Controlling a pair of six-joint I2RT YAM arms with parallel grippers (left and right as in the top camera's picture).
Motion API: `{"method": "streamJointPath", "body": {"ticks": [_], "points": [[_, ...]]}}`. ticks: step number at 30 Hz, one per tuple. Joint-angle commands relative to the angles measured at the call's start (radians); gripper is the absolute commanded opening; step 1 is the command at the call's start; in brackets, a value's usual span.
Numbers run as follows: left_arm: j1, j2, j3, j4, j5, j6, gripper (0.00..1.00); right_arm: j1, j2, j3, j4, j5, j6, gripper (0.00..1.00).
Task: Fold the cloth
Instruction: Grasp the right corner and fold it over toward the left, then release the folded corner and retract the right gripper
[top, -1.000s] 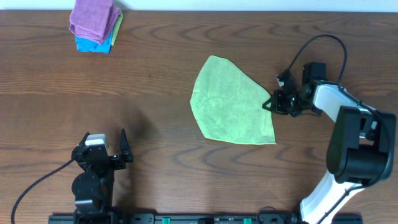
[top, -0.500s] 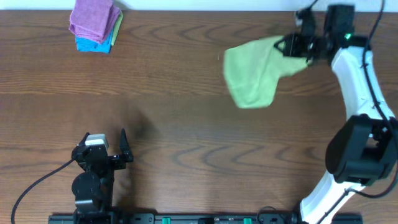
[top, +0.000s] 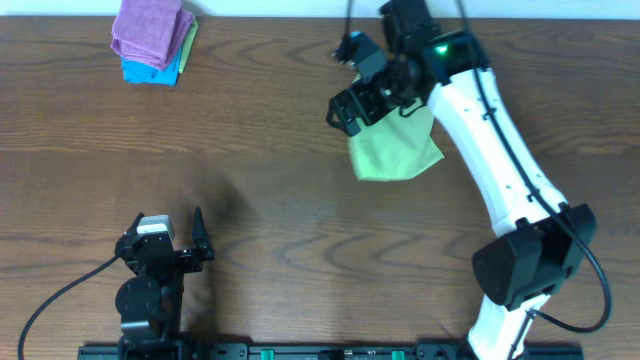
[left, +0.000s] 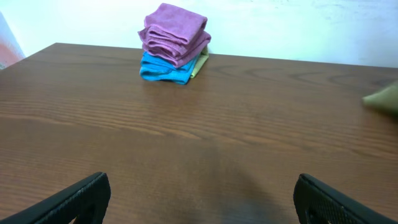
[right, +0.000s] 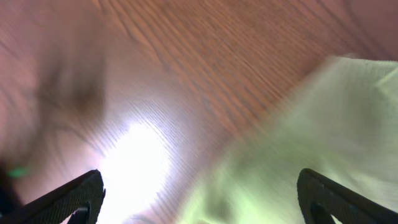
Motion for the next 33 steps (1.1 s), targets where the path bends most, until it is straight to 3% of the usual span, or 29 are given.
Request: {"method": "streamJointPath", "body": {"ticks": [1,11,17,22,33], "points": [[-0.005,-0.005,-0.028,-0.009,-0.018,0.007,0.95,-0.043,0.001,-0.008,-0.006,0.126,-0.037,0.99],[-0.005,-0.005,-0.028,-0.009,-0.018,0.007,0.95,-0.073,0.010,-0.148,0.020,0.158,-0.055,0.99],[-0.005,-0.005,-0.028,-0.009,-0.018,0.007,0.95,-0.072,0.015,-0.298,0.093,0.158,-0.051,0.93],[-0.005,-0.005,-0.028,-0.009,-0.018,0.007,0.95,-0.092,-0.003,-0.277,0.039,0.152,-0.008,0.88],[-0.005,-0.005,-0.028,-0.003,-0.019,0.007,0.95,-0.133,-0.302,-0.259,-0.103,0.129,0.017,0.92]]}}
